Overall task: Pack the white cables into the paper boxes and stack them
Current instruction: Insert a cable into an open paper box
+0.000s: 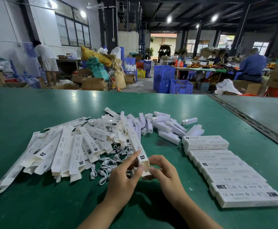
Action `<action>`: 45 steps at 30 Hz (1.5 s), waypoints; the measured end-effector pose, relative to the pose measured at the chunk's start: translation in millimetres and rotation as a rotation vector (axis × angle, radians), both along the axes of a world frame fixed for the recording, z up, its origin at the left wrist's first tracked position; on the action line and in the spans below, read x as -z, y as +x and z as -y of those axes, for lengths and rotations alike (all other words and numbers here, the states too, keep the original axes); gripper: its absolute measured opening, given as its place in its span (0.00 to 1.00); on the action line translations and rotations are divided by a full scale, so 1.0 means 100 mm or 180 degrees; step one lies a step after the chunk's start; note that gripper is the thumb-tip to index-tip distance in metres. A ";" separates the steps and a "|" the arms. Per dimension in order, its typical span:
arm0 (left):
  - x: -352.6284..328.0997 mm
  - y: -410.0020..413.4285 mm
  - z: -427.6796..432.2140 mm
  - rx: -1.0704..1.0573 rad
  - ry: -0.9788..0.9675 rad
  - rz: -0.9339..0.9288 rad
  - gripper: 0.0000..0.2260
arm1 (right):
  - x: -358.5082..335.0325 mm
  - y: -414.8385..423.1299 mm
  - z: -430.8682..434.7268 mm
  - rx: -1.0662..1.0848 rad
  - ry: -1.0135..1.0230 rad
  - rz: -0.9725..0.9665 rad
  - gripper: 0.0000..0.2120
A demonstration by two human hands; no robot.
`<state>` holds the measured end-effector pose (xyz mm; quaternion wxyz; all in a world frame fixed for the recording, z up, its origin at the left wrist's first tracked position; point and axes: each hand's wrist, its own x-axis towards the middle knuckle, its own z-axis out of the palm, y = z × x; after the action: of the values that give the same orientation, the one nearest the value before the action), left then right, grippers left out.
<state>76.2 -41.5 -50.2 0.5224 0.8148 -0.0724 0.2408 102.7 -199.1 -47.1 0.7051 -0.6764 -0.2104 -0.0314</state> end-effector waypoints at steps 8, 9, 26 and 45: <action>0.01 0.01 -0.03 0.0139 0.0067 -0.0033 0.21 | 0.03 -0.01 0.03 0.0364 -0.0465 0.0462 0.06; 0.01 0.01 -0.03 0.0160 0.0068 -0.0032 0.21 | 0.03 -0.01 0.03 0.0452 -0.0566 0.0564 0.07; 0.04 0.09 -0.13 0.0414 -0.0673 -0.0202 0.19 | -0.05 0.01 0.06 0.0588 -0.1679 0.2251 0.14; 0.12 0.13 -0.13 0.0587 -0.0927 -0.0516 0.14 | -0.04 0.00 0.03 0.0908 -0.1428 0.2422 0.04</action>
<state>89.6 -28.0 -61.8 0.6587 0.7372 -0.0689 0.1334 102.4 -201.6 -43.5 0.4026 -0.7748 -0.3606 -0.3278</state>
